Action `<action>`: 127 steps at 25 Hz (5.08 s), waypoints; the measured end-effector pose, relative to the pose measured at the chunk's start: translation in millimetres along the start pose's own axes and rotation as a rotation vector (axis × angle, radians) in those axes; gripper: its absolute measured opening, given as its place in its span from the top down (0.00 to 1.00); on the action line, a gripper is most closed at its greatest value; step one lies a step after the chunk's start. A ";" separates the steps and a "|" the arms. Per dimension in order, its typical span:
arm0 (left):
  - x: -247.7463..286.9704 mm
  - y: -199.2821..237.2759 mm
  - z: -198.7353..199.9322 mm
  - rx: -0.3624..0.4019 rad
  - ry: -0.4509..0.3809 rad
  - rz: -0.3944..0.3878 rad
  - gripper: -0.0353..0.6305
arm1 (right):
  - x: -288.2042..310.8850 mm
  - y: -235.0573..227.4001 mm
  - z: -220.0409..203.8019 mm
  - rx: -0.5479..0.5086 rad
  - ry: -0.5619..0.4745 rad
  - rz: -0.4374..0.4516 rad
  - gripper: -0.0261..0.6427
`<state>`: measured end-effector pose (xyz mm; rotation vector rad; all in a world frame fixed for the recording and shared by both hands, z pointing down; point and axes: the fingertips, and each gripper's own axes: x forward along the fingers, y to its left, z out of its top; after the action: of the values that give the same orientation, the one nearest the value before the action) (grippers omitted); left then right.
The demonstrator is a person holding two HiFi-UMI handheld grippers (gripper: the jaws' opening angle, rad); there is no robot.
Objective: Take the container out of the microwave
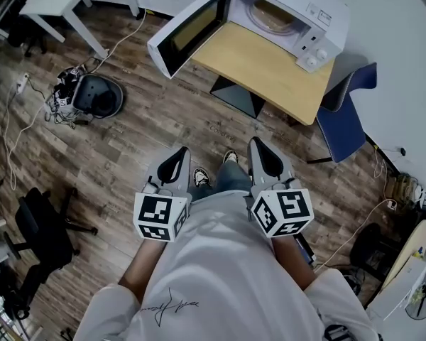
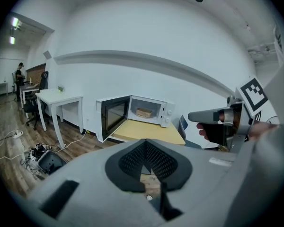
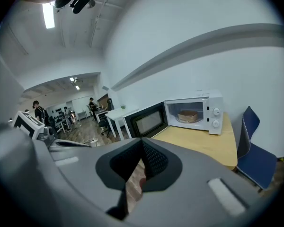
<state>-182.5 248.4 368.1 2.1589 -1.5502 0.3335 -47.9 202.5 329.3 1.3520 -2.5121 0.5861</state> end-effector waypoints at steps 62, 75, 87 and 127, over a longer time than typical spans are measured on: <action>338.5 3.0 181.6 0.150 0.006 -0.139 0.96 | 232.9 -265.4 115.5 -0.084 0.015 -0.139 0.94; 354.8 6.4 189.6 0.132 0.018 -0.190 0.96 | 269.6 -285.5 106.8 -0.209 0.084 -0.217 0.94; 365.9 14.9 188.1 0.093 0.029 -0.188 0.96 | 309.8 -302.7 92.5 -0.395 0.195 -0.243 0.90; 368.1 33.9 186.0 0.121 0.084 -0.190 0.96 | 398.8 -348.3 55.3 -0.954 0.432 -0.423 0.78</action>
<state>-103.3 -157.6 379.9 2.3312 -1.2974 0.4590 24.0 -291.6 514.2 1.1238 -1.6737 -0.3517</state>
